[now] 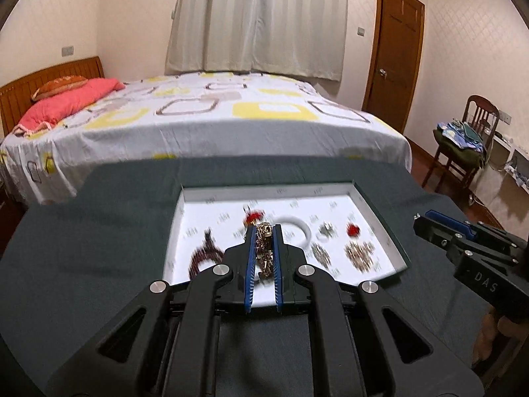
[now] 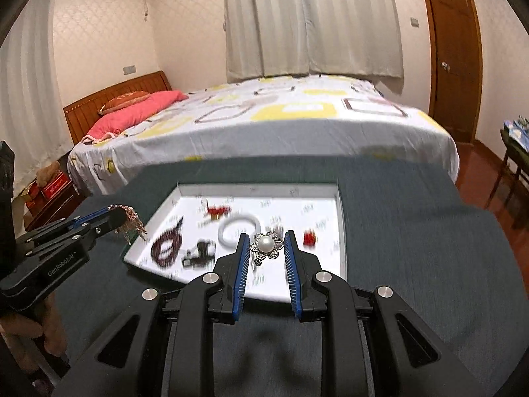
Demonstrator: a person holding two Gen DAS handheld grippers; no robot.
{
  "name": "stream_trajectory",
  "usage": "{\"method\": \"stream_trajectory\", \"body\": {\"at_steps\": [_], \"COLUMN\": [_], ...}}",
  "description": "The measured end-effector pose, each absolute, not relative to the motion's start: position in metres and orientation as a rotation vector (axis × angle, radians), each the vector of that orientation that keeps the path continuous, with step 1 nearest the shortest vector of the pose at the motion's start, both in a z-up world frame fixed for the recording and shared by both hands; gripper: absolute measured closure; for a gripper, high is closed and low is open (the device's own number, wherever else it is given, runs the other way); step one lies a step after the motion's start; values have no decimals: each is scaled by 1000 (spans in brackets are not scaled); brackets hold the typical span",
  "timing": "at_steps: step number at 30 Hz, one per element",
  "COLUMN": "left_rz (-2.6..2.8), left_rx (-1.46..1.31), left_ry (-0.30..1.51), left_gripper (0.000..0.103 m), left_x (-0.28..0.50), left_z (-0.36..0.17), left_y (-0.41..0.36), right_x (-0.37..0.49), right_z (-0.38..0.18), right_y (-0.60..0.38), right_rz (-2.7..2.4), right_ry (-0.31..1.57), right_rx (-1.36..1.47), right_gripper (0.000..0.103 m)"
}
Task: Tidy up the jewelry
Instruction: 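Carry necklace and pearl brooch into the green box while both tools open to release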
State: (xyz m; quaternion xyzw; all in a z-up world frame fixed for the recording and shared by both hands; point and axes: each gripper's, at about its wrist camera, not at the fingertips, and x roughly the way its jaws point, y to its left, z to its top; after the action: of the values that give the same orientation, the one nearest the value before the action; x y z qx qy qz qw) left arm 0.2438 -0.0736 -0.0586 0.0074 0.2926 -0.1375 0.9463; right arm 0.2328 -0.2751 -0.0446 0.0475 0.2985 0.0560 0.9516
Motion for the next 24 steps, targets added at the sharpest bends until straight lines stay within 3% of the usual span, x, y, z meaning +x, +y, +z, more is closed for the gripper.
{"method": "stream_trajectory", "body": {"at_steps": [17,24], "left_rz": [-194,-188], "left_rx": [20,32], "left_ry": [556,659], "left_gripper": [93,93], "left_x": [336,378], "left_z": [-61,-94], "left_y": [-65,-75], "right_x": [338,373], "right_z": [-51,-86], "right_y": [-280,-288], "right_rz": [71,56], "right_ry": [599,693], "right_rx": [73,89], "right_gripper": [81,81]}}
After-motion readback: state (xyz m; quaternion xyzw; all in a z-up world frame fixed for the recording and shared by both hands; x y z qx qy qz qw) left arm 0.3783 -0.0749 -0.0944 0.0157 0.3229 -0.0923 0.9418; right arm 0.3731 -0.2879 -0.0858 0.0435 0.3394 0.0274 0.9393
